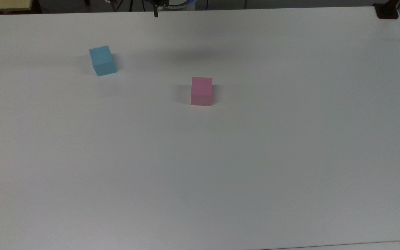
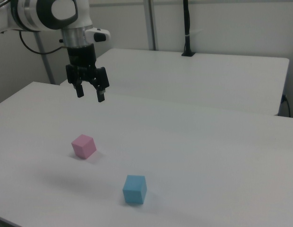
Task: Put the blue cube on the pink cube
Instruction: 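Move the open gripper toward the light-blue cube, then lower the gripper around the light-blue cube and close it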
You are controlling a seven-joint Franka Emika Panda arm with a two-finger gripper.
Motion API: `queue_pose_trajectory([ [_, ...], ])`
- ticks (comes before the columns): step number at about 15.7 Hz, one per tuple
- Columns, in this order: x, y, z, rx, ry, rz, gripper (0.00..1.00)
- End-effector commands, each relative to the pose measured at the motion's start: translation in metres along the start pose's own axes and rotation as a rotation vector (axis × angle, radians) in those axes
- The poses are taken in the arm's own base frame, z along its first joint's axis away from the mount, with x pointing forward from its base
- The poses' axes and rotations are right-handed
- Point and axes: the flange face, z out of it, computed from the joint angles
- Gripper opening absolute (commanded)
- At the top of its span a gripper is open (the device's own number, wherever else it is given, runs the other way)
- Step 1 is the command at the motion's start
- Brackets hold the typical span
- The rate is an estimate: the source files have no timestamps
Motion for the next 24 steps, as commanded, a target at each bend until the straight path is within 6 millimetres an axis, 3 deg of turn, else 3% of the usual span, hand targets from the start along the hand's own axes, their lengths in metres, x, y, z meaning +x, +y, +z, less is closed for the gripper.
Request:
queue_pose_trajectory([
  [1, 0.0, 0.008, -0.006, -0.005, 0.035, 0.014, 1.0],
  [8, -0.008, 0.008, -0.01, 0.007, 0.048, 0.002, 1.0],
  [12, -0.029, 0.015, -0.011, 0.02, 0.097, -0.091, 1.0],
  [13, -0.037, 0.021, -0.002, 0.024, 0.1, -0.12, 1.0],
  [15, -0.05, 0.037, 0.037, 0.025, 0.094, -0.178, 1.0],
  [17, -0.054, 0.07, 0.064, 0.01, 0.136, -0.202, 1.0],
  [21, -0.058, 0.132, 0.095, 0.018, 0.116, -0.314, 1.0],
  [23, -0.06, 0.145, 0.116, 0.024, 0.119, -0.353, 1.0],
  [24, -0.06, 0.142, 0.136, 0.009, 0.113, -0.367, 1.0],
])
